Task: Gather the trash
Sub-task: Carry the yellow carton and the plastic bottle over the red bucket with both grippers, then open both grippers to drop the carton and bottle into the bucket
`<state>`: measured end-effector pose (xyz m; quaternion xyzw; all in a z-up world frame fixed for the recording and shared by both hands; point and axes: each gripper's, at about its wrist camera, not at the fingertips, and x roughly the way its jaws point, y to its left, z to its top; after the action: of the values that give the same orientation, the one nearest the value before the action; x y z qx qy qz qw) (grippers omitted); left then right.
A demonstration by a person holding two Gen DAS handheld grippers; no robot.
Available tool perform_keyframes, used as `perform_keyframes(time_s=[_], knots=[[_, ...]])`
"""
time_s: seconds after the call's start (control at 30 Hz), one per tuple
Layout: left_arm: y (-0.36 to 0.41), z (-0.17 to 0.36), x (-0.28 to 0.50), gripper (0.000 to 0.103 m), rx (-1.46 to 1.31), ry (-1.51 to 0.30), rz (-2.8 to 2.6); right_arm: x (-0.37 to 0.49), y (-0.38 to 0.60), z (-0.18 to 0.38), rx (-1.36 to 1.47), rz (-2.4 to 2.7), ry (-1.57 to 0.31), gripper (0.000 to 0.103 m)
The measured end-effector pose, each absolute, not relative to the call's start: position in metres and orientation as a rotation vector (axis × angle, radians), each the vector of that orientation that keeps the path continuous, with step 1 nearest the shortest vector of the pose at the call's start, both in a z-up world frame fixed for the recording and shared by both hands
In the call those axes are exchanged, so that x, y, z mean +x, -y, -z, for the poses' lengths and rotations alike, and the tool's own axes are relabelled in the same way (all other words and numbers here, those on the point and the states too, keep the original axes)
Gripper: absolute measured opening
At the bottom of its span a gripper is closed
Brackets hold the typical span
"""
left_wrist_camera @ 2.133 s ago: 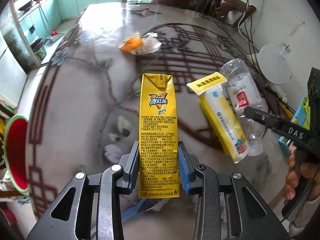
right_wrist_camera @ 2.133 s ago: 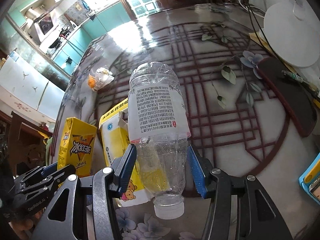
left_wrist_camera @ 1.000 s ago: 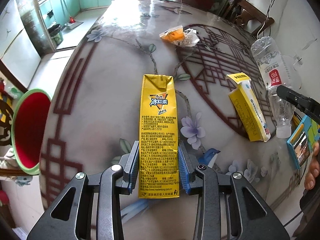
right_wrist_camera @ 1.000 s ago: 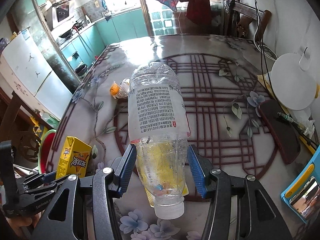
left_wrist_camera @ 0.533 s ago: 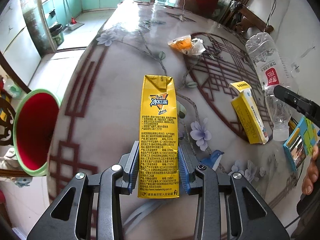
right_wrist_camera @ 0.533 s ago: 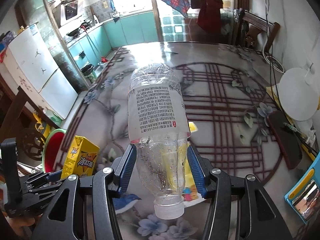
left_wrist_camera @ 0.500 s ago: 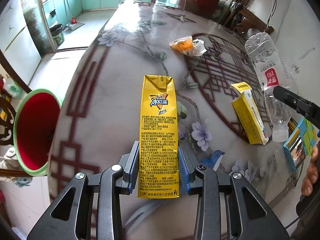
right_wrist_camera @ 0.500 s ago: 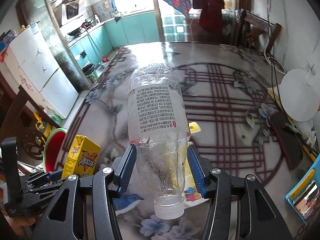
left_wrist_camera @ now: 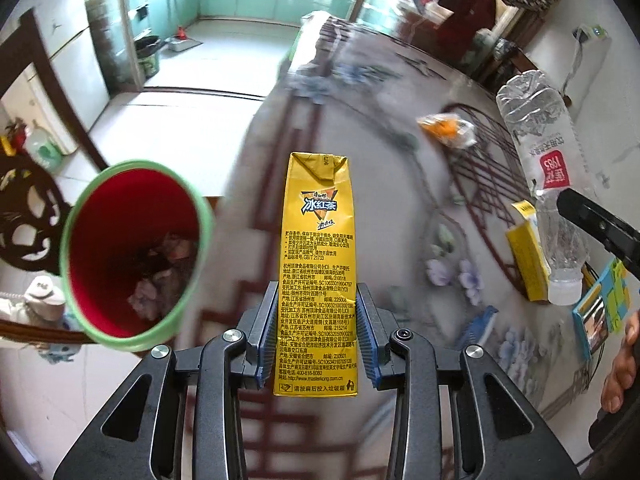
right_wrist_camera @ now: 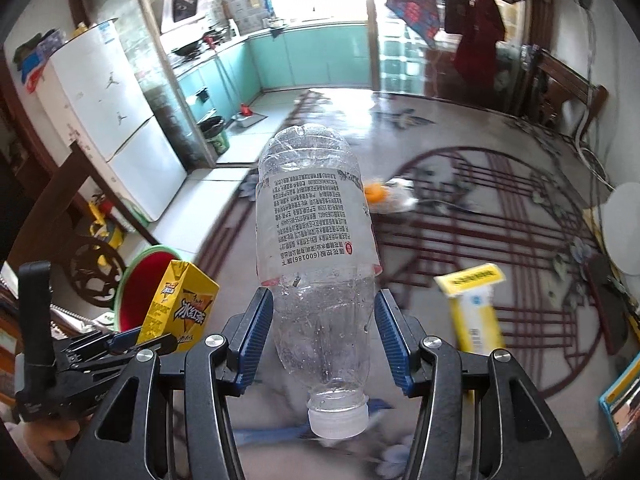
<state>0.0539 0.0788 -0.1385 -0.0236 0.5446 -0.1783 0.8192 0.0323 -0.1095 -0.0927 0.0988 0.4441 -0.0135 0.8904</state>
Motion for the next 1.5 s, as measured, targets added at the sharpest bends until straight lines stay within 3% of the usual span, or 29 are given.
perform_keyframes(time_s=[0.57,1.07,1.17,1.23,1.5], knots=[[-0.233,0.168,0.098,0.034,-0.101,-1.191,0.163,0.111,-0.07,0.14,0.192,-0.226,-1.055,0.051],[-0.271,0.192,0.125,0.034,-0.123,-1.242,0.137,0.147,-0.145,0.184,0.21,-0.339,-1.189,0.052],[-0.274,0.19,0.129,0.04,-0.131,-1.235,0.141,0.152,-0.156,0.185,0.204,-0.354,-1.193,0.053],[-0.278,0.187,0.131,0.051,-0.13,-1.221,0.132,0.154,-0.161,0.185,0.21,-0.362,-1.186,0.053],[-0.287,0.183,0.132,0.056,-0.133,-1.203,0.118,0.153,-0.155,0.173,0.25,-0.356,-1.146,0.054]])
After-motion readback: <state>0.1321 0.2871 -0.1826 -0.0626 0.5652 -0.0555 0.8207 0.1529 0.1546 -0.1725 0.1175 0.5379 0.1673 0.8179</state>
